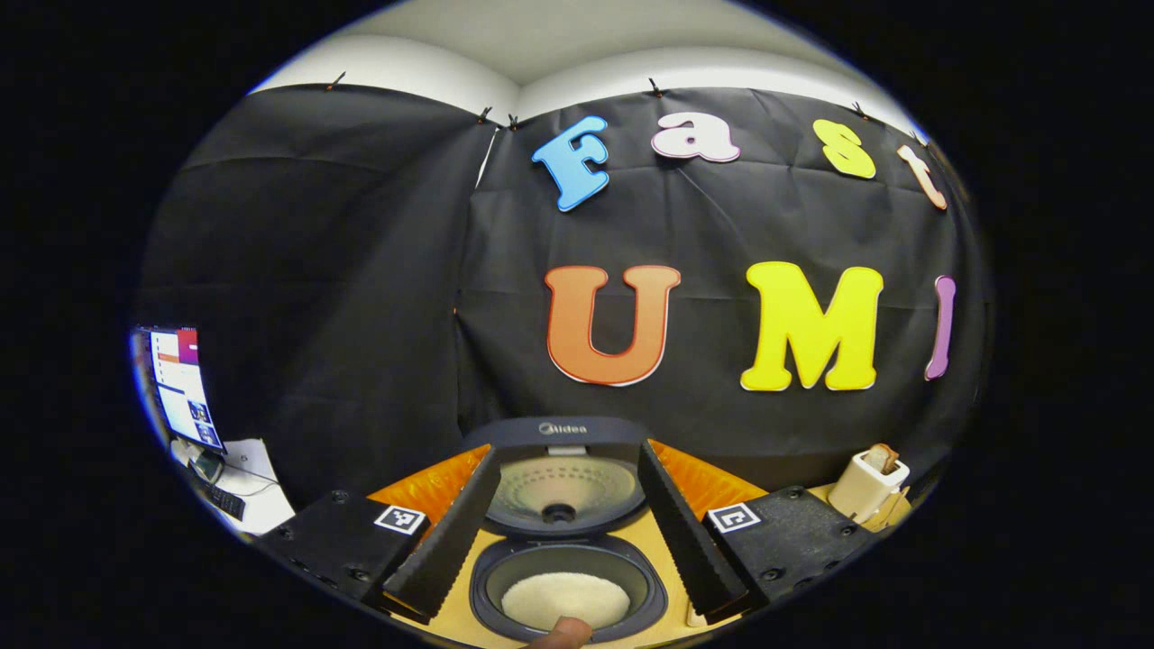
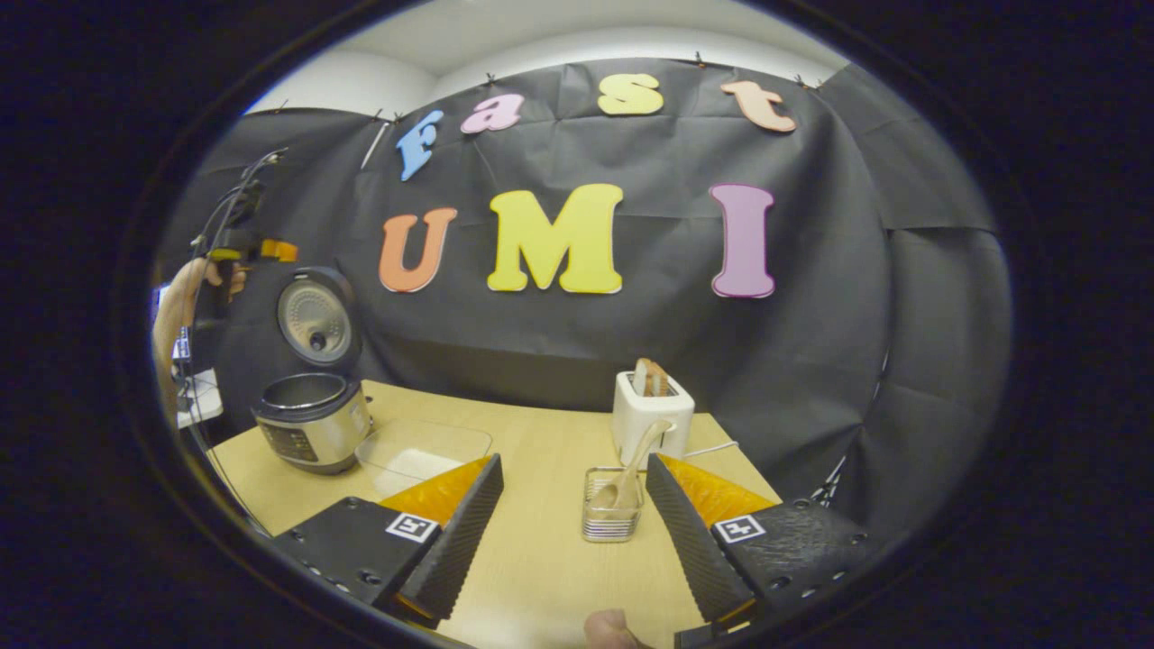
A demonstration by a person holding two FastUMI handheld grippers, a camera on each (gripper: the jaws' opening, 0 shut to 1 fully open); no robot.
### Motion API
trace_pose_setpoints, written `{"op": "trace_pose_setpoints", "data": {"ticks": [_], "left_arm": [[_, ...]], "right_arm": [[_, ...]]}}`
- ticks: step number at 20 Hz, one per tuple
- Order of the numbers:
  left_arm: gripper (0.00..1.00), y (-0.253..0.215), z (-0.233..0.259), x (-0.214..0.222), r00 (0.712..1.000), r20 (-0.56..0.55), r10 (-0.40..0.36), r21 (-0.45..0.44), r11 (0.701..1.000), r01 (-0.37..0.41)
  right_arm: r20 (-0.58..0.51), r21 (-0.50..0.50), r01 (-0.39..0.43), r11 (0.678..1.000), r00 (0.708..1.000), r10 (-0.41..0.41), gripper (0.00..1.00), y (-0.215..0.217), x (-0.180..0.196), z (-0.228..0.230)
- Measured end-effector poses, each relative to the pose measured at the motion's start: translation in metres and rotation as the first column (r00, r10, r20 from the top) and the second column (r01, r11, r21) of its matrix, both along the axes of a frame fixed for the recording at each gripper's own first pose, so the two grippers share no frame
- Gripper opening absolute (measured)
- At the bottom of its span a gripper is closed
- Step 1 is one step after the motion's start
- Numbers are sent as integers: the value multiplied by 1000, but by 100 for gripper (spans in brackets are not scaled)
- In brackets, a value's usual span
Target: Close the left gripper, press the button to open the rice cooker; take a wooden spoon from the chopstick holder with the right hand, scoop a spoonful of rice and pour it into the rice cooker, then put the wooden spoon back into the chopstick holder.
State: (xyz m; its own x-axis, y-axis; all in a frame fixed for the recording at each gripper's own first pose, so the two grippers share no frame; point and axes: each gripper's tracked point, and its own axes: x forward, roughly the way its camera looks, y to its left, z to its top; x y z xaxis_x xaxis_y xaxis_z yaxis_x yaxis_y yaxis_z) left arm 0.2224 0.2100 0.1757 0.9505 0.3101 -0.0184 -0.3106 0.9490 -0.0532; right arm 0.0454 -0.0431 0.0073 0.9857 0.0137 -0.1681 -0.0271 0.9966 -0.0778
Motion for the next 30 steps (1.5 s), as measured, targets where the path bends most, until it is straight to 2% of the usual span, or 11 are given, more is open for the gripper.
{"op": "trace_pose_setpoints", "data": {"ticks": [2,4,6,8,9,14,15,19,25,30], "left_arm": [[98,12,7,22,1000,0,10,-38,999,-10],[98,16,18,44,1000,21,-22,-64,998,23],[98,25,27,64,999,34,-21,-81,996,24],[98,28,30,82,999,44,-27,-104,994,31],[100,28,28,90,999,30,-27,-99,995,30],[98,37,-8,113,994,-105,16,-58,998,-23],[98,37,-16,112,989,-142,35,-61,997,-44],[97,37,-18,105,984,-169,54,10,999,-53],[97,21,-30,77,976,-211,53,-3,998,-55],[97,0,-55,39,971,-237,17,-14,1000,-21]], "right_arm": [[6,-4,-16,1000,1000,16,97,4,-2,-2],[10,20,-32,999,999,32,95,7,-5,-3],[14,29,-42,999,999,42,98,10,1,5],[21,40,-35,999,999,34,95,2,1,-2],[20,49,-32,998,999,31,95,0,2,-3],[6,94,-25,995,1000,25,96,-6,2,-9],[3,98,-27,995,1000,27,95,-6,2,-9],[6,102,-16,995,1000,16,96,-10,0,-8],[22,118,-15,993,1000,13,96,-6,-13,-6],[35,146,36,989,999,-42,94,-7,-30,0]]}}
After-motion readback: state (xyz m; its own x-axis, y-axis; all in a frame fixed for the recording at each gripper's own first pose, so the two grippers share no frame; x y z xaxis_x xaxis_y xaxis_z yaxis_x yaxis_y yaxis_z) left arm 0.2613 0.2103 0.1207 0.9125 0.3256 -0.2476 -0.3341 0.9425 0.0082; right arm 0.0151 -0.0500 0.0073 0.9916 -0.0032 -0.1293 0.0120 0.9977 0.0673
